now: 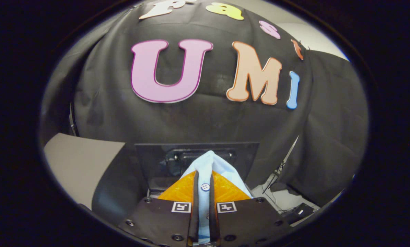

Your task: Put the clothes into the washing machine and then close the washing machine lid.

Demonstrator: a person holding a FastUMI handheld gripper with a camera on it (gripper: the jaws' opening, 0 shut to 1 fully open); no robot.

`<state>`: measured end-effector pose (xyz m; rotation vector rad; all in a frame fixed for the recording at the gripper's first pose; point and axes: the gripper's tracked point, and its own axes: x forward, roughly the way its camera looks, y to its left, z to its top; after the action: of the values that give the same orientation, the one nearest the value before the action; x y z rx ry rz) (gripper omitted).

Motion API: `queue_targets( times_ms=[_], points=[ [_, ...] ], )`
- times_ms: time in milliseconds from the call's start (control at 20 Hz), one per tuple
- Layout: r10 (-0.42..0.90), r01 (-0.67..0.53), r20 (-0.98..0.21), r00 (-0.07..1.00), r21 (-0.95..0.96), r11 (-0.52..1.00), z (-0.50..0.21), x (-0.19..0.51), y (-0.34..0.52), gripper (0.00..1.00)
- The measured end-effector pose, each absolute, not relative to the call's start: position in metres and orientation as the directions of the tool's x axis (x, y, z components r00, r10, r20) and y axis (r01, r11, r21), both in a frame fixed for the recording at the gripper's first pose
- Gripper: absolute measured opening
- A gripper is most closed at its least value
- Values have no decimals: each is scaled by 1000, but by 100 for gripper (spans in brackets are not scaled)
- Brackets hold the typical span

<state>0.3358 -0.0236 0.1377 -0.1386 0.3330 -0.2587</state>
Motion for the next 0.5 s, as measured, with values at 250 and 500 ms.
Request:
queue_targets(
  times_ms=[250,500],
  points=[
    [-283,254,-297,912,-134,958,126,341,-36,88],
    [-265,236,-289,920,-130,963,125,341,-39,100]
  ],
)
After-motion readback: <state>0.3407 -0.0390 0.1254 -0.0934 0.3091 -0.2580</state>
